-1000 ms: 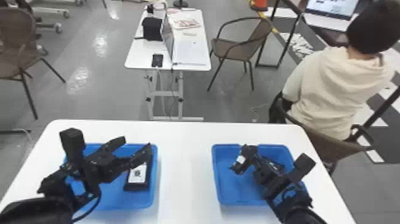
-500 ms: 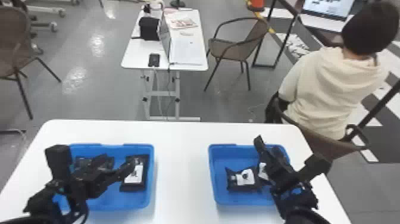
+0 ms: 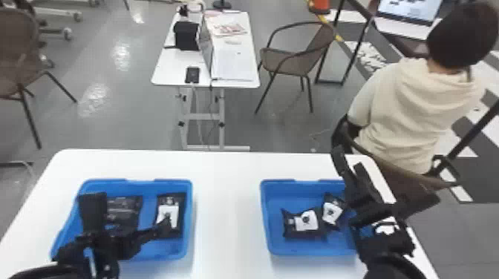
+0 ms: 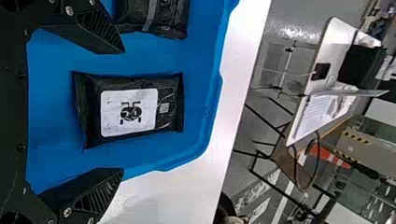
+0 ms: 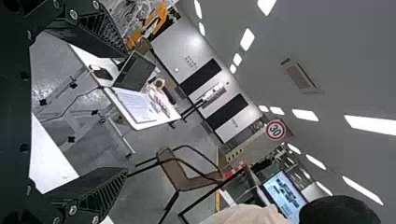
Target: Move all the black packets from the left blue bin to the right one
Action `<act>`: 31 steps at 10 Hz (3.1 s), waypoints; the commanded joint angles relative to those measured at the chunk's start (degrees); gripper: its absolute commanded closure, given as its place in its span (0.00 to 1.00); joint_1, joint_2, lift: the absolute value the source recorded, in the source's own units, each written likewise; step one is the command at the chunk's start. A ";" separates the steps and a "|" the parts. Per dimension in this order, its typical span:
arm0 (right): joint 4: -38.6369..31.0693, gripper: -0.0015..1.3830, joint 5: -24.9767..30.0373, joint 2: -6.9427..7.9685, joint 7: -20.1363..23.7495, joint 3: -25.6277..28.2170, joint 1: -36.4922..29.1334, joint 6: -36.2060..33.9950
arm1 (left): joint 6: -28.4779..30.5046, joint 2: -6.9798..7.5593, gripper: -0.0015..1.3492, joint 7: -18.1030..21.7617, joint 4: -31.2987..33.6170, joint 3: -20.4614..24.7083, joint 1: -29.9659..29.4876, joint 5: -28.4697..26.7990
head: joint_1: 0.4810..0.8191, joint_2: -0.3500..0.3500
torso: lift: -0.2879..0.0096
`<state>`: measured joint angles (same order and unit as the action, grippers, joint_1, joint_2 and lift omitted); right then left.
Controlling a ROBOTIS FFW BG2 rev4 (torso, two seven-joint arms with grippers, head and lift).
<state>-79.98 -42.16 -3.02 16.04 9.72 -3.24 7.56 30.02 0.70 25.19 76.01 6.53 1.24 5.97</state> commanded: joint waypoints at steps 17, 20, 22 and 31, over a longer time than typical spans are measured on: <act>-0.88 0.12 -4.60 0.20 3.82 -3.74 -0.45 -5.36 | -1.54 4.05 0.62 8.82 12.32 -7.50 -2.04 3.61 | 0.63 0.29 | 0.97; 0.00 0.12 -4.77 0.20 4.35 -4.71 0.07 -5.80 | 8.39 0.97 0.43 5.48 13.28 -3.28 -2.21 -4.30 | 0.63 0.31 | 0.97; 0.08 0.12 -4.95 0.20 4.61 -4.71 0.07 -5.98 | 8.83 -0.85 0.19 4.87 13.02 1.91 -1.16 -15.02 | 0.63 0.37 | 0.97; 1.40 0.12 -6.71 0.20 5.84 -4.62 0.16 -6.33 | 10.15 0.01 0.00 -1.55 -8.34 -2.93 10.80 -9.31 | 0.63 0.40 | 0.97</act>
<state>-78.68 -48.65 -2.81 21.88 5.09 -3.02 1.27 39.90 0.72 23.63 68.29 3.59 11.68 -3.09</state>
